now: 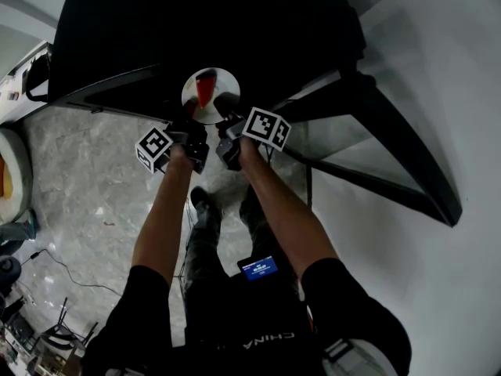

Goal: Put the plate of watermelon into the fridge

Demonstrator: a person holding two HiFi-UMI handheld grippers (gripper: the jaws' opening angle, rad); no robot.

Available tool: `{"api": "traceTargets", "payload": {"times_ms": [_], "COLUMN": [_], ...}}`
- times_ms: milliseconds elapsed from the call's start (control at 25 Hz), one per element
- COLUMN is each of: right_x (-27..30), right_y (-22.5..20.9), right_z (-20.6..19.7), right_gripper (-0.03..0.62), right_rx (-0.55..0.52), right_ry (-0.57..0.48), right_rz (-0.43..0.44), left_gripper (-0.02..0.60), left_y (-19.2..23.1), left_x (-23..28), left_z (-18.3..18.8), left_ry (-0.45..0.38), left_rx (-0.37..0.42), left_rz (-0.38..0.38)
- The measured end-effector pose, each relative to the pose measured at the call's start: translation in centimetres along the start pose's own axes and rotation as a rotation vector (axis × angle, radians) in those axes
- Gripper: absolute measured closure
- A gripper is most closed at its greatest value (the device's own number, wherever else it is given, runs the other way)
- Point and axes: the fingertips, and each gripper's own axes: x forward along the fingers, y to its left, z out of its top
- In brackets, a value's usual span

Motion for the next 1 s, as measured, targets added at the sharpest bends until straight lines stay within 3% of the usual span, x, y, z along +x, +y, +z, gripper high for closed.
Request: {"api": "traceTargets", "payload": {"times_ms": [120, 280, 440, 480, 600, 800, 1000], "right_x": [-0.1, -0.7, -1.8, -2.2, -2.7, -1.6, -0.1], "right_y": [-0.1, -0.3, -0.3, -0.3, -0.5, 0.2, 0.0], "right_z": [-0.1, -0.3, -1.4, -1.9, -3.5, -6.1, -6.4], "right_gripper": [0.476, 0.476, 0.477, 0.479, 0.574, 0.579, 0.579], "right_rx": [-0.025, -0.073, -0.188, -0.223, -0.325, -0.397, -0.424], "right_ry": [0.012, 0.029, 0.081, 0.100, 0.168, 0.301, 0.318], "right_rz": [0.001, -0.020, -0.049, -0.061, -0.094, -0.086, -0.127], "left_gripper": [0.554, 0.552, 0.553, 0.554, 0.554, 0.552, 0.552], "left_y": [0.3, 1.2, 0.9, 1.0, 1.1, 0.6, 1.2], "left_x": [0.3, 0.2, 0.6, 0.7, 0.7, 0.8, 0.8], "left_z": [0.5, 1.8, 1.9, 1.8, 1.8, 1.7, 1.6], "left_ry": [-0.029, -0.091, -0.108, -0.112, -0.124, -0.123, -0.097], "left_rx": [-0.007, -0.044, -0.040, -0.039, -0.040, -0.048, -0.053], "left_rz": [0.012, 0.023, 0.010, 0.012, 0.006, -0.025, -0.016]}}
